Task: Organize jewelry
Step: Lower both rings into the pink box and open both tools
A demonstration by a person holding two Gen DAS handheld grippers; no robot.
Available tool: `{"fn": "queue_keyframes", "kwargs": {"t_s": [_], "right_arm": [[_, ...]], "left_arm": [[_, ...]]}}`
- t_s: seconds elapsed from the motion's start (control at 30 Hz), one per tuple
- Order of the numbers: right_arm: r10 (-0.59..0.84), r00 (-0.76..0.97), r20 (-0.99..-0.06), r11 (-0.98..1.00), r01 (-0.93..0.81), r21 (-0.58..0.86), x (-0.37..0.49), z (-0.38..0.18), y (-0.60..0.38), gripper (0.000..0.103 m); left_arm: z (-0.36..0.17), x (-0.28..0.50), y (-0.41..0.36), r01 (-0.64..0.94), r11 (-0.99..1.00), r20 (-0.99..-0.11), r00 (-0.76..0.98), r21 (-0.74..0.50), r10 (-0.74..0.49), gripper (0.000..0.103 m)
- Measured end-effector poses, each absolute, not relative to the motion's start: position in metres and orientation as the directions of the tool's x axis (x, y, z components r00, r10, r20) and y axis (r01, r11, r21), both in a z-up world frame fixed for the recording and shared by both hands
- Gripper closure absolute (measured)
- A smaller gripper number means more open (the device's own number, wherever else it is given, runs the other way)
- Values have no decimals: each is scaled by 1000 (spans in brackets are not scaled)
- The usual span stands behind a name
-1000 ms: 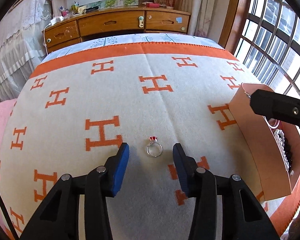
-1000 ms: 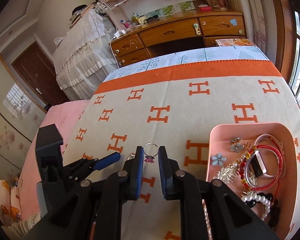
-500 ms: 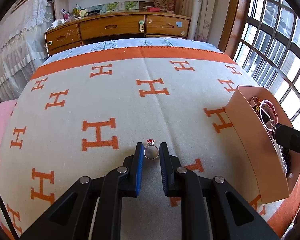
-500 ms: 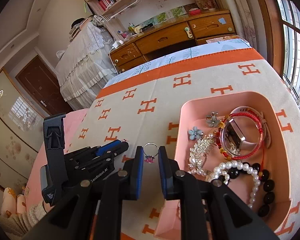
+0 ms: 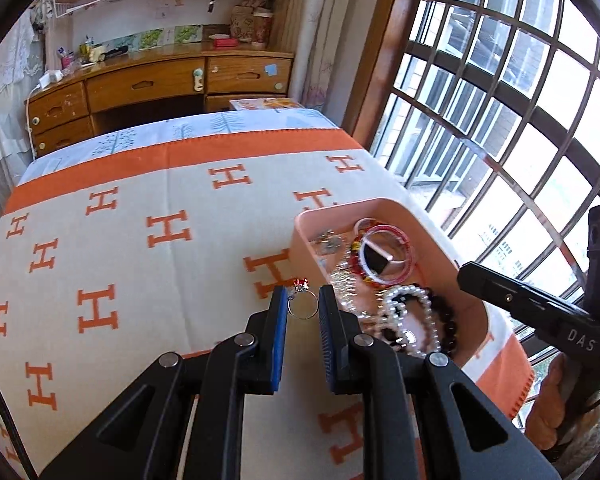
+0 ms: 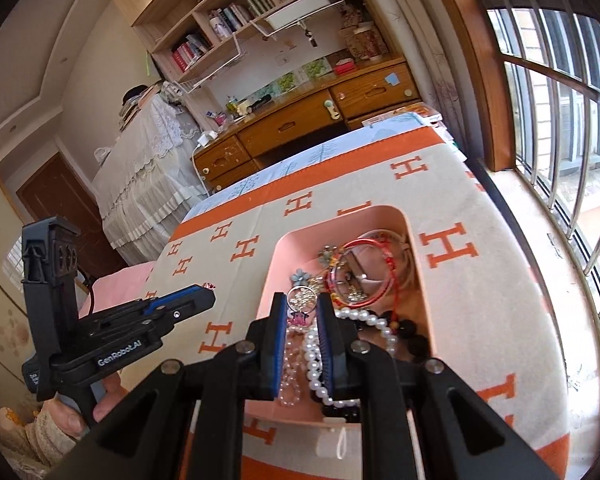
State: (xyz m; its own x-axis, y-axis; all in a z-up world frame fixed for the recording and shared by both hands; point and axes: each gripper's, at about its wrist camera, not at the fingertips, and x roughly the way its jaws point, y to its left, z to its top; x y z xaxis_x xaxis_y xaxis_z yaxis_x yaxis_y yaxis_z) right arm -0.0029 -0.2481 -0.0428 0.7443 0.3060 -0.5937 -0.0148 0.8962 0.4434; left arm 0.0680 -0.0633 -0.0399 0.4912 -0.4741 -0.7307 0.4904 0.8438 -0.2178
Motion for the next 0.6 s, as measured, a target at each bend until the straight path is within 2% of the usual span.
{"fn": "queue_keyframes", "kwargs": {"t_s": [0.17,0.43,0.53,0.57,0.6], "right_arm": [[262,767,-586,884,52,464,-11,-41,-265,88],[293,714,-636,892,35,451,-12,-46,-261,87],[285,698,-657,902,37,430,-14,-50,-255,87],[282,699,-658,902,40,429,-15,-51,-255,87],[283,700,-656,900,42,434,-15,-51,-255,87]], "left_arm": [[-36,70,-101,554,793,-728,431,-254,-534,89],[-52,69,-134,582,777,-761,384,-240,-523,87],[-52,64,-133,587,775,-758,390,-234,-524,66],[-50,60,-131,589,776,-751,402,-226,-524,51],[-48,57,-128,587,781,-743,422,-213,-519,41]]}}
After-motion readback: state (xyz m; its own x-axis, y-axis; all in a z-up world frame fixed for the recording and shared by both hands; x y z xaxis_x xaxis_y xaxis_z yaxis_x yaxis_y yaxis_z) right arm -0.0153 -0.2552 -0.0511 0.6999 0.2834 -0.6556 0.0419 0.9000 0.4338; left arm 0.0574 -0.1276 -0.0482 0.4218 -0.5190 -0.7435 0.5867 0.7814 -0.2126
